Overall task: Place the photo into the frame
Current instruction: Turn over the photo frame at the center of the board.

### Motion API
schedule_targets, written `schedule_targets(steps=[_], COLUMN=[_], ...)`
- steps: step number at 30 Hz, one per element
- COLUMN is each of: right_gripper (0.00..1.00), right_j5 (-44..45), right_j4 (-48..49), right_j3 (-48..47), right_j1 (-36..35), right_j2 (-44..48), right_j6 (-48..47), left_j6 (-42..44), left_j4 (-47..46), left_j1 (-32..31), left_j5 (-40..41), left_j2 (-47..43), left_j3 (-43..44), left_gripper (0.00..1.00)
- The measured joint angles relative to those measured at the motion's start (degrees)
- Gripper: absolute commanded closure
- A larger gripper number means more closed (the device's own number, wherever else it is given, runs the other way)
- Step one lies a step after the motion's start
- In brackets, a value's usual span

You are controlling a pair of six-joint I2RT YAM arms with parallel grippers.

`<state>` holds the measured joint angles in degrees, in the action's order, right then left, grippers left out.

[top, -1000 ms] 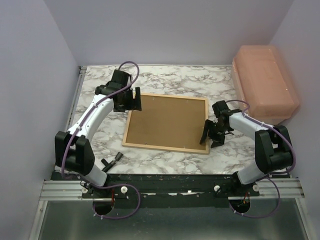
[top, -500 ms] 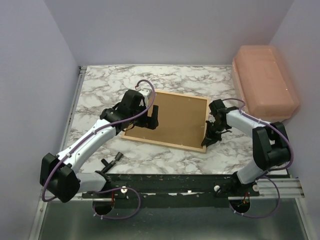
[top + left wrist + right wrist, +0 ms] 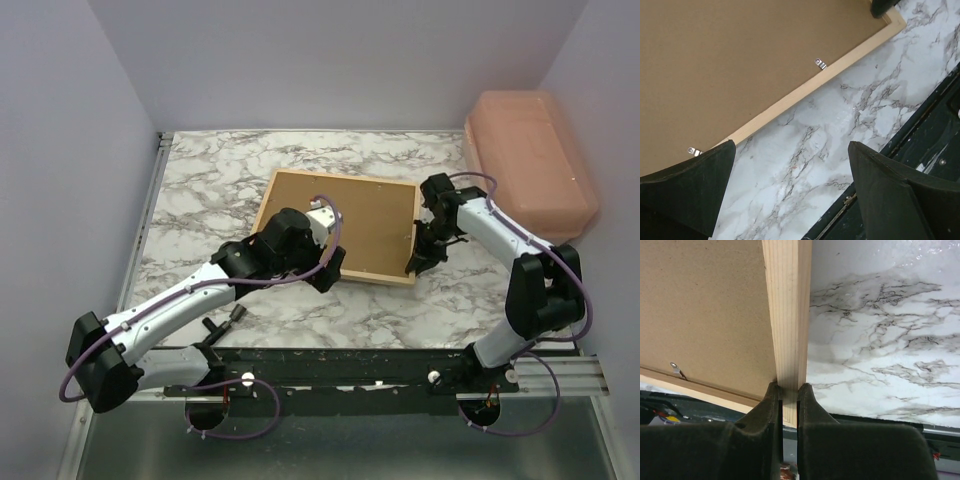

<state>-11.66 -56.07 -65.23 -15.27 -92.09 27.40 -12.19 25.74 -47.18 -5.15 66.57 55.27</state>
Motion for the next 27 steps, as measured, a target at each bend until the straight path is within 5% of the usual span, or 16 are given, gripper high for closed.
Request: schedule_targets(steps=[13,22,26,27], right_gripper=[1.0,1.0,1.0,1.0], right_j5=[-2.7,-5.2,-6.9,-7.8], right_j4=[-11.9,-16.3,-17.4,-17.6], right_j3=[-11.5,-15.8,-17.3,-18.6], right_j1=[0.0,0.4,0.4,0.4], right_j2=[1.0,1.0,1.0,1.0], right_j6=[-0.6,-1.5,-1.5,-1.6], left_j6=[11.5,17.6,20.3,22.5], left_j4=[-0.3,-1.8,-3.0,-3.7], left_j1=[-11.1,-13.2,-13.2,-13.2], left_j5=[13.6,22.3,26.5,30.1], left_j2=[8.7,14.8,18.9,21.4], left_j3=[3.0,5.8,7.7,8.1], left_gripper=[0.06,0.12,0.23,0.35])
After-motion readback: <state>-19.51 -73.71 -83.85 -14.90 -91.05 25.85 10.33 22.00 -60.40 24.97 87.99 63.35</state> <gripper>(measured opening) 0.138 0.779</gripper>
